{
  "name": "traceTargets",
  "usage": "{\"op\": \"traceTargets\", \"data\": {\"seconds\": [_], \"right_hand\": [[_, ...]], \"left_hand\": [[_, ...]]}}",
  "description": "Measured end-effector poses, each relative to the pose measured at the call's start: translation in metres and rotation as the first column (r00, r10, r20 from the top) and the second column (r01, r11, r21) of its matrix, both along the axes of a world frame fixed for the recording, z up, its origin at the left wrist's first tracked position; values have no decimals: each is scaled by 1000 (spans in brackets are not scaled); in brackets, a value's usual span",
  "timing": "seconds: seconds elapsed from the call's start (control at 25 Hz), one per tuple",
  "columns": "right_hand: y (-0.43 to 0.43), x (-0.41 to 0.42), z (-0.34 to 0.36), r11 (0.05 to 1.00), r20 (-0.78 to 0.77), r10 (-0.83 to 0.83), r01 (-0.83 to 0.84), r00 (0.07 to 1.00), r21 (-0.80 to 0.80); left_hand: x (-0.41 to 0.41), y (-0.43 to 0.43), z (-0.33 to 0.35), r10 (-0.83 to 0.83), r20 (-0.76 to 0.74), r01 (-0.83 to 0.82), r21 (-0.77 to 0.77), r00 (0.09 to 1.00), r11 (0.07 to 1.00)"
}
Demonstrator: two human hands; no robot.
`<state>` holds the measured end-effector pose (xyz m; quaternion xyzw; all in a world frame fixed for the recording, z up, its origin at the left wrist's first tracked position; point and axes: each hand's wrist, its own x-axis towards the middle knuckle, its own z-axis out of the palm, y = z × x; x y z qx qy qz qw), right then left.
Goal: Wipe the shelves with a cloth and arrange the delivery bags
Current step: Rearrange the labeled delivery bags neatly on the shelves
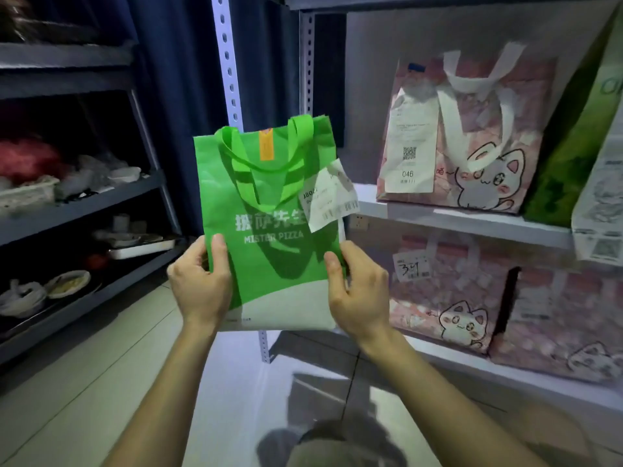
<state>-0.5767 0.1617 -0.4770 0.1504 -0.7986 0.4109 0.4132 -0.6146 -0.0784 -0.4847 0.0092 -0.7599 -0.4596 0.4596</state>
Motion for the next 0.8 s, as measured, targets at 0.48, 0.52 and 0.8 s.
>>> {"op": "traceTargets", "data": {"seconds": [0.48, 0.52, 0.8], "right_hand": [[69, -84, -142, 990, 521, -137, 126, 842, 57], [73, -97, -142, 986, 500, -166, 158, 850, 58], [111, -139, -170, 948, 697, -312, 163, 646, 274]], "left_hand": [[-97, 76, -115, -207, 651, 377, -131, 730, 917], [-110, 83, -111, -232, 614, 371, -107, 755, 923], [-162, 118, -156, -381, 659, 388, 144, 649, 910]]}}
